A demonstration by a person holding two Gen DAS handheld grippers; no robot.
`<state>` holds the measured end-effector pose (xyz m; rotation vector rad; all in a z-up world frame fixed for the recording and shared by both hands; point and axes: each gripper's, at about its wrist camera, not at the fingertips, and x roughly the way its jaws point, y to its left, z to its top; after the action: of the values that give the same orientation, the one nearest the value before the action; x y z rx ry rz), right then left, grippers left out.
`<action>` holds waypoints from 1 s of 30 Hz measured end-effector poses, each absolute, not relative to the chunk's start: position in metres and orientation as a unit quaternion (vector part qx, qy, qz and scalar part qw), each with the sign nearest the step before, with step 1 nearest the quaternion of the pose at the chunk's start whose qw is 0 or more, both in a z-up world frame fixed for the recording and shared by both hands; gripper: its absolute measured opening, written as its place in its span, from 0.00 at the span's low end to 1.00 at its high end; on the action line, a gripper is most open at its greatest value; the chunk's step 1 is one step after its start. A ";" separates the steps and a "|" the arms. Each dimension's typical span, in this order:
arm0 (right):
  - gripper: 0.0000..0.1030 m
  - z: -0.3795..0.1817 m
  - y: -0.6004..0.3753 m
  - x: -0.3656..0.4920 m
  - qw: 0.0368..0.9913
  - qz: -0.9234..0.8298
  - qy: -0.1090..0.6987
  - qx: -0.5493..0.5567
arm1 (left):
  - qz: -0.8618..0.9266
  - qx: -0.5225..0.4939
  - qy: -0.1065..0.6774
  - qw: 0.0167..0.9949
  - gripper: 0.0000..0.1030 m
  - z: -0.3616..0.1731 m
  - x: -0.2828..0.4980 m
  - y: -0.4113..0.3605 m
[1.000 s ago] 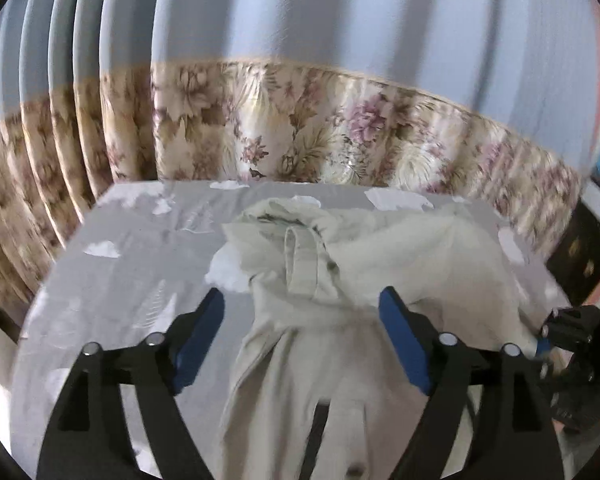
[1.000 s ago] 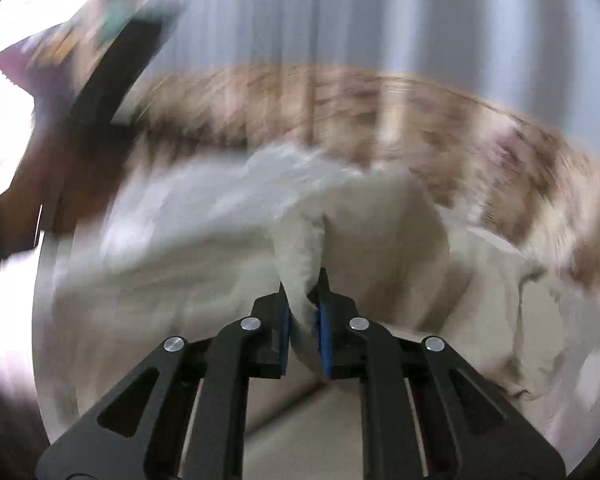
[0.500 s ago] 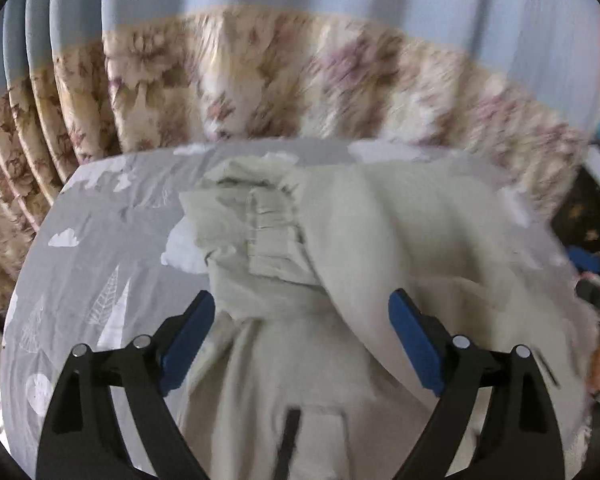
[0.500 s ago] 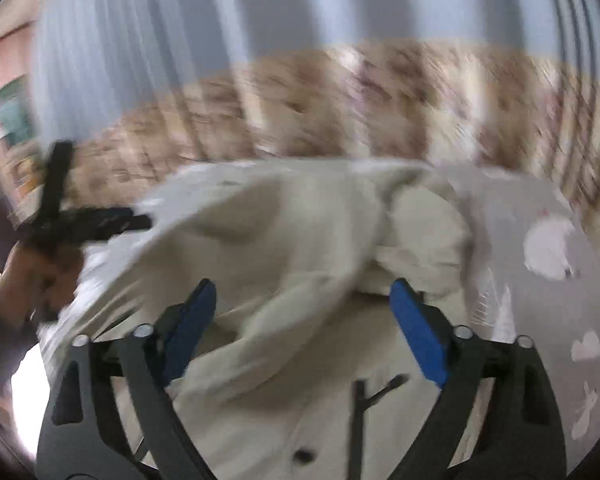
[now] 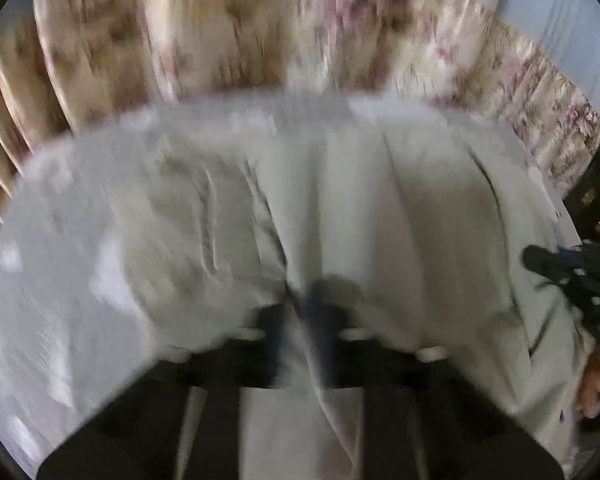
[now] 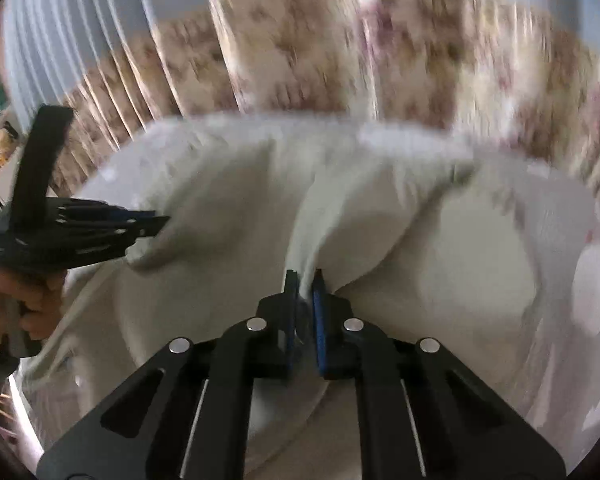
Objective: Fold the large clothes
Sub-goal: 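Lay the held jacket fabric down over the body with the right gripper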
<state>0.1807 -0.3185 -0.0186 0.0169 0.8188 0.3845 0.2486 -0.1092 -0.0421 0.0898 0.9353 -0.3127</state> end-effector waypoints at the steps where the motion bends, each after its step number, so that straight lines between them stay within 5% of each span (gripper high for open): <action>1: 0.06 -0.009 -0.319 0.183 0.907 0.182 0.381 0.008 | -0.141 0.046 0.431 0.890 0.02 -0.031 0.252 -0.107; 8: 0.04 0.029 -0.352 0.235 0.946 0.118 0.301 0.031 | -0.075 0.067 0.349 0.932 0.02 0.014 0.290 -0.101; 15: 0.04 -0.053 -0.388 0.285 0.924 0.043 0.379 0.023 | -0.005 0.120 0.369 0.922 0.04 -0.058 0.332 -0.106; 19: 0.25 -0.079 -0.391 0.285 0.917 0.025 0.398 0.004 | 0.012 0.143 0.376 0.915 0.18 -0.087 0.334 -0.106; 21: 0.30 -0.079 -0.393 0.283 0.917 0.020 0.398 0.011 | 0.022 0.120 0.376 0.918 0.34 -0.082 0.333 -0.096; 24: 0.54 -0.063 -0.395 0.272 0.923 0.004 0.383 0.019 | 0.008 0.057 0.383 0.922 0.58 -0.059 0.322 -0.072; 25: 0.62 -0.050 -0.395 0.260 0.931 0.006 0.365 0.022 | 0.006 0.045 0.374 0.926 0.60 -0.050 0.314 -0.066; 30: 0.72 -0.014 -0.378 0.218 0.950 0.073 0.297 0.066 | -0.059 0.020 0.326 0.943 0.71 -0.012 0.256 -0.076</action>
<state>0.2180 -0.3780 -0.0139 0.1336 0.6046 0.1486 0.2559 -0.0763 -0.0120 0.0398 0.6638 -0.1210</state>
